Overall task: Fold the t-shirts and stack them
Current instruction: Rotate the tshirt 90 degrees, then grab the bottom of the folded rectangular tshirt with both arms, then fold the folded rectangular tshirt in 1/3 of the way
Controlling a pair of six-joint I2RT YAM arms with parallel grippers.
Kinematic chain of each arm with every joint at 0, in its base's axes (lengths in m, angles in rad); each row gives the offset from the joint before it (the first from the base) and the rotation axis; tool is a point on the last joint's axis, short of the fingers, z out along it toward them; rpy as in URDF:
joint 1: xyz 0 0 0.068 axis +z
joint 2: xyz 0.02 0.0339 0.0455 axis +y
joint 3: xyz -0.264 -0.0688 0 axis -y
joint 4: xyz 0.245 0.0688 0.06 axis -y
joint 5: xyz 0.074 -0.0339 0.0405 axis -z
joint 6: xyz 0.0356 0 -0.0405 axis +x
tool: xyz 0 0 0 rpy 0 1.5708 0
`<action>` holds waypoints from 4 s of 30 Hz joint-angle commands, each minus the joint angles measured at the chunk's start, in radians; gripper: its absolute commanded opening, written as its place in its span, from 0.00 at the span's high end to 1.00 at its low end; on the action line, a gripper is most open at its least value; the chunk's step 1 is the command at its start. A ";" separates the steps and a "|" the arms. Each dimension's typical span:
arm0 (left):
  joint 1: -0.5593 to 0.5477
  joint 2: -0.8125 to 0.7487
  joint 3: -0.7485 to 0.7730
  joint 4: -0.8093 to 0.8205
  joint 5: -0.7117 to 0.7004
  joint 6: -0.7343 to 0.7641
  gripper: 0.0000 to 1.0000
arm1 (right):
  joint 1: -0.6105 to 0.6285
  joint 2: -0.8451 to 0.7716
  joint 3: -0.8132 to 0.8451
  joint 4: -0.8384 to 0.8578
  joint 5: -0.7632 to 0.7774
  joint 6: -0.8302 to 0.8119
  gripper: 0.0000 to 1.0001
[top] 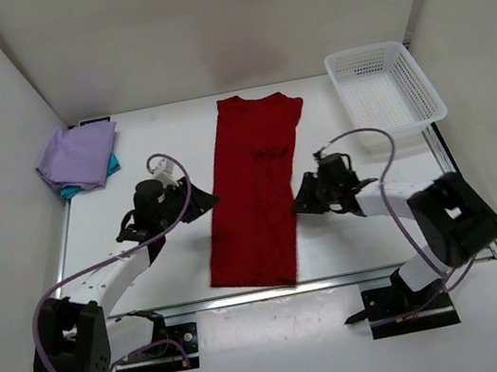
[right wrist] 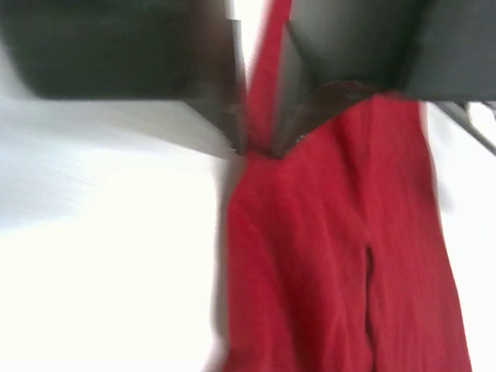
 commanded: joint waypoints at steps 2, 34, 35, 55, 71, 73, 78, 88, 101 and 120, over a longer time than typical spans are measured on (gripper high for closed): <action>-0.121 0.016 0.000 -0.112 -0.114 0.125 0.57 | -0.123 -0.170 -0.115 -0.116 -0.100 -0.131 0.61; -0.534 0.017 -0.213 -0.273 0.004 0.102 0.94 | 0.211 -0.792 -0.402 -0.497 -0.024 0.179 1.00; -0.537 0.003 -0.218 -0.289 0.009 0.090 1.00 | 0.216 -0.800 -0.381 -0.515 -0.009 0.182 1.00; -0.088 0.332 0.383 -0.171 0.056 0.025 1.00 | -0.270 -0.130 0.329 -0.393 -0.145 -0.297 1.00; 0.028 0.760 0.583 -0.054 0.055 -0.045 0.71 | -0.337 0.375 0.687 -0.364 -0.173 -0.312 0.86; 0.037 0.684 0.522 0.033 0.046 -0.080 0.53 | -0.339 0.337 0.673 -0.344 -0.153 -0.306 0.75; -0.016 0.477 0.401 0.085 -0.022 -0.096 0.50 | -0.290 0.147 0.555 -0.333 0.004 -0.297 0.59; -0.121 0.550 0.150 0.237 0.019 -0.121 0.61 | -0.031 0.280 0.529 -0.213 -0.023 -0.342 1.00; -0.126 0.496 0.001 0.247 -0.039 -0.062 0.62 | 0.009 0.495 0.626 -0.164 0.086 -0.327 1.00; -0.129 0.349 -0.003 0.165 -0.065 -0.036 0.61 | -0.101 0.396 0.854 -0.273 0.052 -0.327 1.00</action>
